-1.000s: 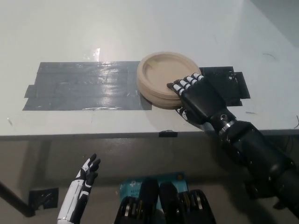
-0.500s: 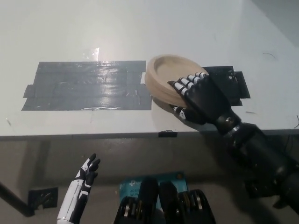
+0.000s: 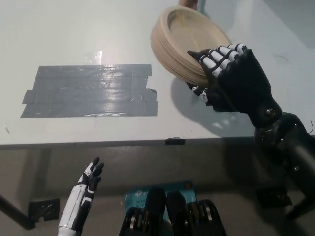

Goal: A stack of plates is kept in the middle of the desk close to the robot and the robot grabs the stack with its right hand, picks it up and hands it to a person.

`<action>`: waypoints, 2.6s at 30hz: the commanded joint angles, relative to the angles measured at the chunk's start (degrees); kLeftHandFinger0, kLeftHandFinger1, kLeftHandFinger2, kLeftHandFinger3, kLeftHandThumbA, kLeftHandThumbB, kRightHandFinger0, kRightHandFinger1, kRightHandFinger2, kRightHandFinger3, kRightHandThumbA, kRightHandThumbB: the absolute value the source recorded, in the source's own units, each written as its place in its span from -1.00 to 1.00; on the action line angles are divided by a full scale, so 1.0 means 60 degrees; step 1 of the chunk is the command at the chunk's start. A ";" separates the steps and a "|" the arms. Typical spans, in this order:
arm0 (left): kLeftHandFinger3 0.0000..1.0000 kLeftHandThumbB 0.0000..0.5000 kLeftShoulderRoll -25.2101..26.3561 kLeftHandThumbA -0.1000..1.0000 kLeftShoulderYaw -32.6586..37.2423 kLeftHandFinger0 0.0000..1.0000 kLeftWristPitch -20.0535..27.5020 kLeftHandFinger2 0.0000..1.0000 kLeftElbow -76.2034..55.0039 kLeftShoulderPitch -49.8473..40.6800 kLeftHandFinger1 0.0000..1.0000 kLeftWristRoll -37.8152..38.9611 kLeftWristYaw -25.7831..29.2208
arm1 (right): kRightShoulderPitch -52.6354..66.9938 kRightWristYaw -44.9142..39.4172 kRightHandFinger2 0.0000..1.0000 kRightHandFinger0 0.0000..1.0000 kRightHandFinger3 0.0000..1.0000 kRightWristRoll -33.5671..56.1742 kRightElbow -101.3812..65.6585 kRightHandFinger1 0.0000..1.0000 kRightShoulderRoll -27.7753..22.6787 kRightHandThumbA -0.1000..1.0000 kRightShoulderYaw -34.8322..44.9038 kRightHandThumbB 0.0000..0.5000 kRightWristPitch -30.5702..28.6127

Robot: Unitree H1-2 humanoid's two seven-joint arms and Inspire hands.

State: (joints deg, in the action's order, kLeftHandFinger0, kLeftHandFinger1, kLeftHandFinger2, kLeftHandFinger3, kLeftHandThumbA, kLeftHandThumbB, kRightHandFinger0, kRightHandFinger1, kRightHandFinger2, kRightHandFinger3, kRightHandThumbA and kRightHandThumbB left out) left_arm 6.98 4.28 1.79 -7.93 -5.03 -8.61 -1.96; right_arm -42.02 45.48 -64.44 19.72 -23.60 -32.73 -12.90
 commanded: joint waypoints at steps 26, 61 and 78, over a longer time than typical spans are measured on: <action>1.00 -0.92 0.0226 1.00 0.0058 1.00 0.0037 1.00 -0.0539 -0.0006 1.00 -0.0182 -0.0131 | -0.2700 -0.2945 1.00 1.00 1.00 0.0646 0.4183 1.00 0.2060 0.09 -0.0060 1.00 0.0655; 1.00 -0.85 0.0034 1.00 0.0096 1.00 0.0153 1.00 -0.0553 -0.0217 1.00 0.0019 -0.0042 | 0.6893 -0.5731 1.00 1.00 1.00 0.7150 -1.0805 1.00 -0.0246 0.88 0.2475 0.82 0.1910; 1.00 -1.00 0.0127 1.00 0.0163 1.00 0.0277 1.00 -0.0465 -0.0284 1.00 0.0014 -0.0106 | 0.8524 -0.5729 1.00 1.00 1.00 1.0164 -0.6055 1.00 0.2398 1.00 0.1948 -0.23 -0.0052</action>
State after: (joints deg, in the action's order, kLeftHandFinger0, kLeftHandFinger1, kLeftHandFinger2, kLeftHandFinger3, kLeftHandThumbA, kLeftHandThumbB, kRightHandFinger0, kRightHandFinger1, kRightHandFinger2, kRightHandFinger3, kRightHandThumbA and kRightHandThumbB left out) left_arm 7.10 5.45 1.14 -8.81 -6.48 -8.75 -2.03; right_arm 7.29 13.91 -30.30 -20.00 -15.21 -24.51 -6.34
